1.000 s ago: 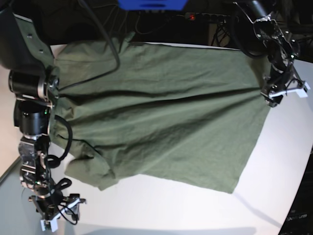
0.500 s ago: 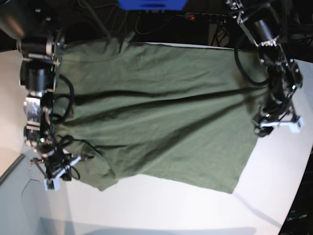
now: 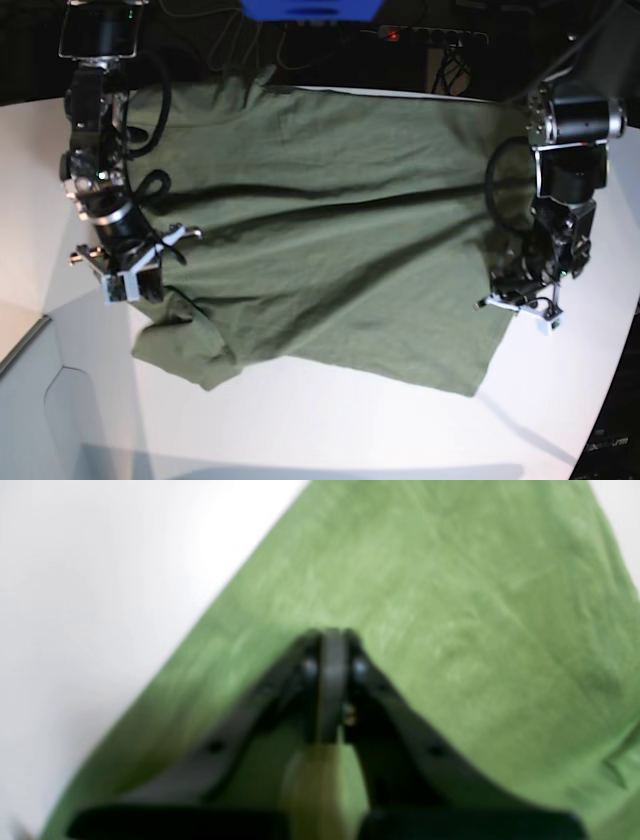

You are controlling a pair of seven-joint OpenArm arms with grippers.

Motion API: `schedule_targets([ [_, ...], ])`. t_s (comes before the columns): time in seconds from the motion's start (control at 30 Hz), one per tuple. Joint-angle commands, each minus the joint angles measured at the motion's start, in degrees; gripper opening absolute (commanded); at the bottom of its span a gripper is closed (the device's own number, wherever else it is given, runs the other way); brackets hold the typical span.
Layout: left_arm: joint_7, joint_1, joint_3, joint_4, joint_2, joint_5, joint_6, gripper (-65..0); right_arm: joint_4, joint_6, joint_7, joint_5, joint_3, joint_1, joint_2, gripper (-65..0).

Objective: Layout the t-shirt on the table in an organized manner, then fold the t-shirt properly

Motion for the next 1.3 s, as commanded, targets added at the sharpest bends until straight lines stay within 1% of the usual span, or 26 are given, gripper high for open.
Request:
schedule_targets([
  [0.0,-1.2,-0.6,1.8,-1.4,-0.9,0.5,0.9,-64.7,1.3,-0.3,1.3,0.7,0.1,-0.1,0.4,-65.0],
  [0.03,-4.1,-0.6,3.9,-3.0,-1.5,0.5,0.9,-62.9,1.3,-0.3,1.3,0.7,0.1,-0.5,0.4,-65.0],
  [0.13,-10.6,-0.3,7.4,-6.6,-2.9,0.5,0.9,-64.6,0.3,-0.3,1.3,0.7,0.1,-0.9,0.4,-65.0],
  [0.23,-12.8,-0.2,7.5,-10.4,-4.4,0.2,0.9,-65.0,-1.9,-0.3,1.3,0.7,1.5,-0.4,0.7,-65.0],
  [0.43,-13.1,1.6,7.4,-11.5,-7.3,-0.1,0.9,-65.0,-8.4,-0.3,1.3,0.7,2.6,3.4,0.7,-65.0],
  [0.53,-13.1,2.8,6.9,-11.5,-7.5,-0.1,0.9,-65.0,-12.4,-0.3,1.3,0.6,2.5,6.9,0.8,-65.0],
  [0.6,-13.1,2.8,4.9,-11.5,-7.4,0.0,0.9,-65.0,-15.8,-0.3,1.3,0.6,2.3,9.3,1.4,-65.0],
  [0.73,-13.0,2.8,2.2,-11.5,-7.3,0.1,0.8,-65.0,-27.0,-0.2,0.4,0.6,2.1,17.7,2.0,-65.0],
  [0.83,-13.0,2.7,2.3,-11.5,-7.2,0.1,0.8,-65.0,-37.4,-0.1,-1.1,0.6,2.1,25.9,3.1,-65.0],
  [1.03,-13.0,2.6,2.2,-11.5,-7.2,0.1,0.8,-65.0,-55.5,-0.1,-0.8,0.6,2.1,38.9,4.5,-65.0],
  [1.13,-13.0,2.6,2.2,-11.5,-7.2,0.1,0.8,-65.0,-60.2,-0.1,-0.8,0.6,2.1,41.9,4.5,-65.0],
  [1.2,-13.0,2.6,2.2,-11.5,-7.2,0.1,0.8,-65.0,-60.9,-0.1,-0.6,0.6,2.1,42.0,4.4,-65.0],
  [1.27,-13.0,2.6,2.2,-11.5,-7.2,0.1,0.8,-65.0,-61.2,-0.1,0.9,0.6,2.1,41.9,3.9,-65.0],
])
